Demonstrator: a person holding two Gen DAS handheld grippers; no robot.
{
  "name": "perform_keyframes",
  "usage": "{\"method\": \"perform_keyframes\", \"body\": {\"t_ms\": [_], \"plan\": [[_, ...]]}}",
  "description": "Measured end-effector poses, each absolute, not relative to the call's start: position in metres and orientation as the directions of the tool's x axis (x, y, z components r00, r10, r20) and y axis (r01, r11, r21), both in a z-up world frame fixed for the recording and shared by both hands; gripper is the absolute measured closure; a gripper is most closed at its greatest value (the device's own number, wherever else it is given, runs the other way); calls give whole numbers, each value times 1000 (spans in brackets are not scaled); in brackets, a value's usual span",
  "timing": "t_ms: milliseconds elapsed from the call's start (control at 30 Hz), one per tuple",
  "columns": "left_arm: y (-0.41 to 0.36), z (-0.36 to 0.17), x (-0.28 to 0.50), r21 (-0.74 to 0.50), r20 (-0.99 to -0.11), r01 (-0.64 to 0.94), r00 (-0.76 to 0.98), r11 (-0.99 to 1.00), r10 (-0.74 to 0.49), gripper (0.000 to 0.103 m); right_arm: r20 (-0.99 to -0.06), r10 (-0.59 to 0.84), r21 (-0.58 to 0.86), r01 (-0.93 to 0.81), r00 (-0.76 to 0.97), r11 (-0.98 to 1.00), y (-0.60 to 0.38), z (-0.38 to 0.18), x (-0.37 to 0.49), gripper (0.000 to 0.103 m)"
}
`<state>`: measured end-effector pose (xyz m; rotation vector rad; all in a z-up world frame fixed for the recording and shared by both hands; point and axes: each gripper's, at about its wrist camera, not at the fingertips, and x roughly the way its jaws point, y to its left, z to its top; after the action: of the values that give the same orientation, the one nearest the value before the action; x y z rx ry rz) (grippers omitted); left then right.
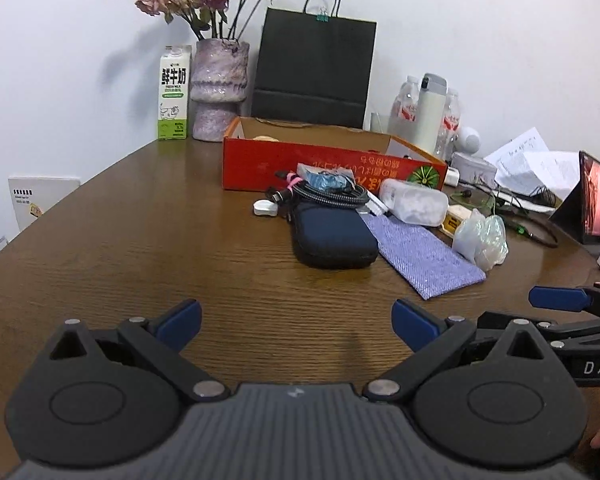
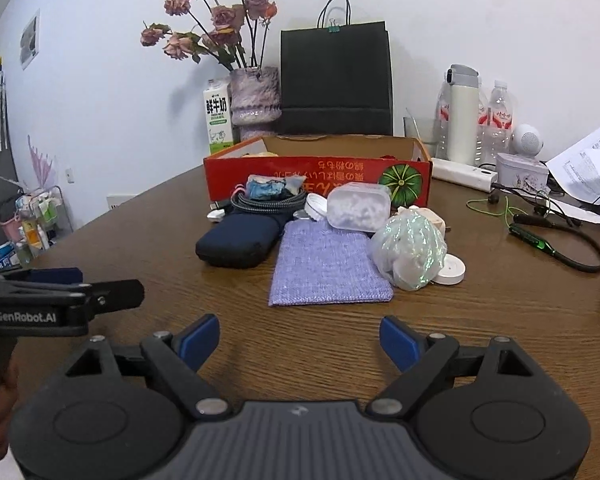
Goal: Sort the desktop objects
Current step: 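Withdraw both open tools from the box back over the table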
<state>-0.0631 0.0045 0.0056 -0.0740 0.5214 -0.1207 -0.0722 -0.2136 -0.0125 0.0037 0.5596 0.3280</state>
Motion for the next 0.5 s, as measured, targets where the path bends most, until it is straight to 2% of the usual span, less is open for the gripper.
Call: {"method": "perform_keyframes", "body": {"t_ms": [233, 400, 500], "plan": [[-4, 7, -39, -97, -524, 134, 835, 986, -165, 0, -505, 276, 109, -257, 818, 960, -229, -3, -49, 17], [-15, 26, 2, -56, -555, 173, 814, 983, -175, 0, -521, 178, 42, -184, 834, 982, -246, 4, -6, 18], [-17, 36, 35, -67, -515, 164, 839, 984, -175, 0, -538, 173, 42, -179, 825, 983, -253, 0, 22, 20]]}}
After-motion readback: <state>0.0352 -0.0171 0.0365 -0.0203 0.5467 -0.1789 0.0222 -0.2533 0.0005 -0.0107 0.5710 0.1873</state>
